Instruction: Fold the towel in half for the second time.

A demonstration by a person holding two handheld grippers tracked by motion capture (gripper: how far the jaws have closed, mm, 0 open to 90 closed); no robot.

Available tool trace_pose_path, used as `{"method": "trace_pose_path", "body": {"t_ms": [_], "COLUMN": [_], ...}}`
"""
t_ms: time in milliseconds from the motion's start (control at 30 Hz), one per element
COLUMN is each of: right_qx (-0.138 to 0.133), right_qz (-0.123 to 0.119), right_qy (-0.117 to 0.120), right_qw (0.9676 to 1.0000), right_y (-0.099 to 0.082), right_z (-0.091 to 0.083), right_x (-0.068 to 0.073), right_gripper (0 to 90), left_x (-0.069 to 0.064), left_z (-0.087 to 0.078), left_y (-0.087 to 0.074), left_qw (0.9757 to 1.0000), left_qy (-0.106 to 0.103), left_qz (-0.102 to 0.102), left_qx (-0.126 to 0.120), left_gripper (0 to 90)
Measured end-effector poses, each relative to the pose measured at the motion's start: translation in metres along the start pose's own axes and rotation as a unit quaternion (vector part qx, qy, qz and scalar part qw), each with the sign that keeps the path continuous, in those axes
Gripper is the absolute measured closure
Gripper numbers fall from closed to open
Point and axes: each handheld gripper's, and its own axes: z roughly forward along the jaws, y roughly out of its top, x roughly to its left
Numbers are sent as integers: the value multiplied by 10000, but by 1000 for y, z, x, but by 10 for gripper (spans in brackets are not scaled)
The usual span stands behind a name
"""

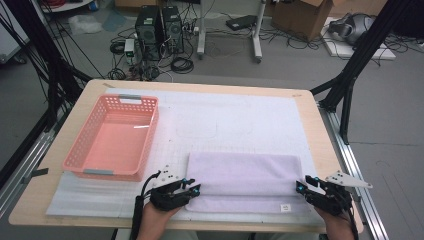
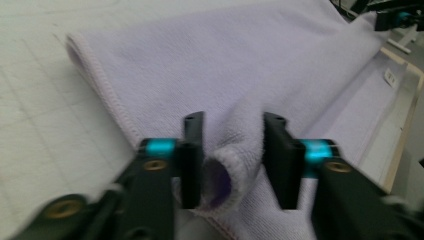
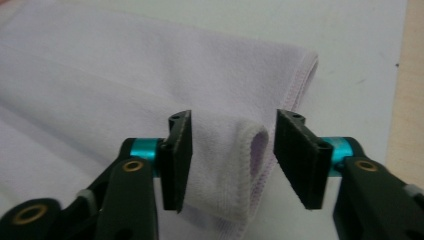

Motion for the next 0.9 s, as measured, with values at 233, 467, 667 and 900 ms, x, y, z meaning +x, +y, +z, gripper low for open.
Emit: {"method": "trace_pose_path", "body": {"t_ms": [233, 467, 667, 900], "right_qx": [-164, 15, -608, 383], "right_qz": [-73, -38, 111, -419], "right_qy": [202, 273, 147, 94], "right_qw": [9996, 9996, 9980, 9983], "right_y": [-11, -30, -15, -18], "right_z": [-27, -43, -53, -15], "right_x": [3, 9, 8, 19], "right_gripper": [863, 672, 622, 722], "left_x": [-8, -15, -7, 2], "left_z": [-19, -29, -36, -28], "left_y": [-3, -11, 0, 0], "left_qw": [9996, 9994, 9971, 9978], "left_qy": [-184, -327, -202, -6], "left_qz": [76, -25, -240, -311], "left_qx": [-188, -121, -698, -581], "left_gripper": [826, 544, 474, 473]}}
